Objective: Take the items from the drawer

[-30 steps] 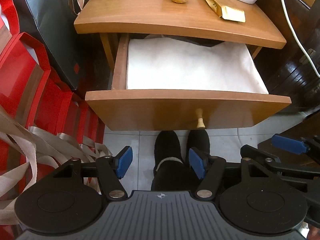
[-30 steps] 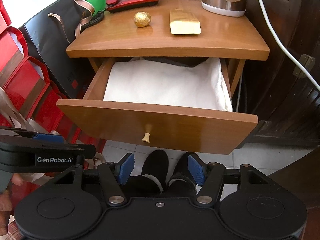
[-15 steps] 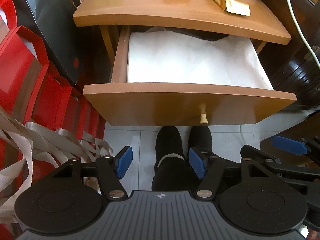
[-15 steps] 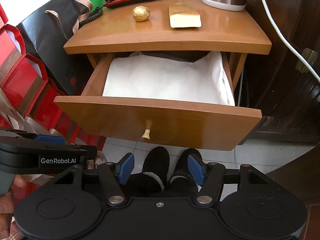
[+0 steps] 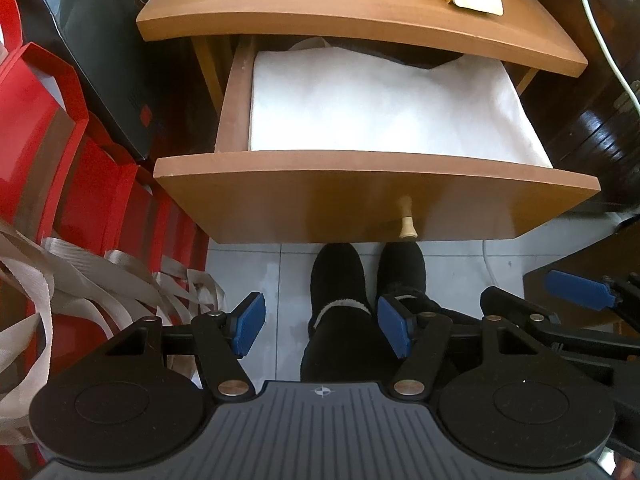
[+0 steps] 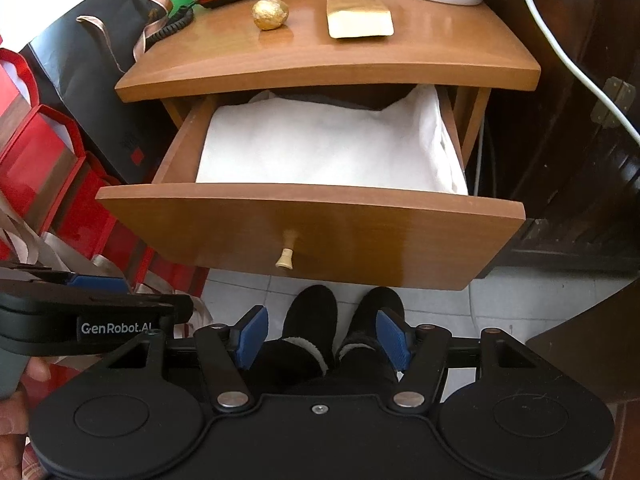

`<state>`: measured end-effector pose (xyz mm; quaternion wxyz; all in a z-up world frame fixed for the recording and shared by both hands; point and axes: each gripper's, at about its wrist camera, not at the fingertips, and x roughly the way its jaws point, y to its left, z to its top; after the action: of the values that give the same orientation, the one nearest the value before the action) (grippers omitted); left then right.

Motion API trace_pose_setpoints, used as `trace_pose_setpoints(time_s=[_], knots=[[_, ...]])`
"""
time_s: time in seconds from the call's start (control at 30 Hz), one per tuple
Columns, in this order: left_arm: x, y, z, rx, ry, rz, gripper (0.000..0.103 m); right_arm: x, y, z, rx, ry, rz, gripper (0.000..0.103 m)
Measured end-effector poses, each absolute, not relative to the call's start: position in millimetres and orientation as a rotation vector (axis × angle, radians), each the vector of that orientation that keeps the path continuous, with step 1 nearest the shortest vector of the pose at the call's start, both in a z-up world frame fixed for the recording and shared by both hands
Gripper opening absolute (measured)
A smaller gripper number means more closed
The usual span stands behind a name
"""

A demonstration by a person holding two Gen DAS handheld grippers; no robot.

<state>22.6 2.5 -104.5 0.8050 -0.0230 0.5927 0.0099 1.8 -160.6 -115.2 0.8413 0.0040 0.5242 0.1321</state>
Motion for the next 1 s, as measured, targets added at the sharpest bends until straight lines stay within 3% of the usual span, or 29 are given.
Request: trace_pose_setpoints(time_s=[1.0], knots=[[52.2,15.4,-128.6,-0.054,1.325,0.069,0.066,27.9,-159.2,-139.7,0.027,1.167,0.269,0.058]])
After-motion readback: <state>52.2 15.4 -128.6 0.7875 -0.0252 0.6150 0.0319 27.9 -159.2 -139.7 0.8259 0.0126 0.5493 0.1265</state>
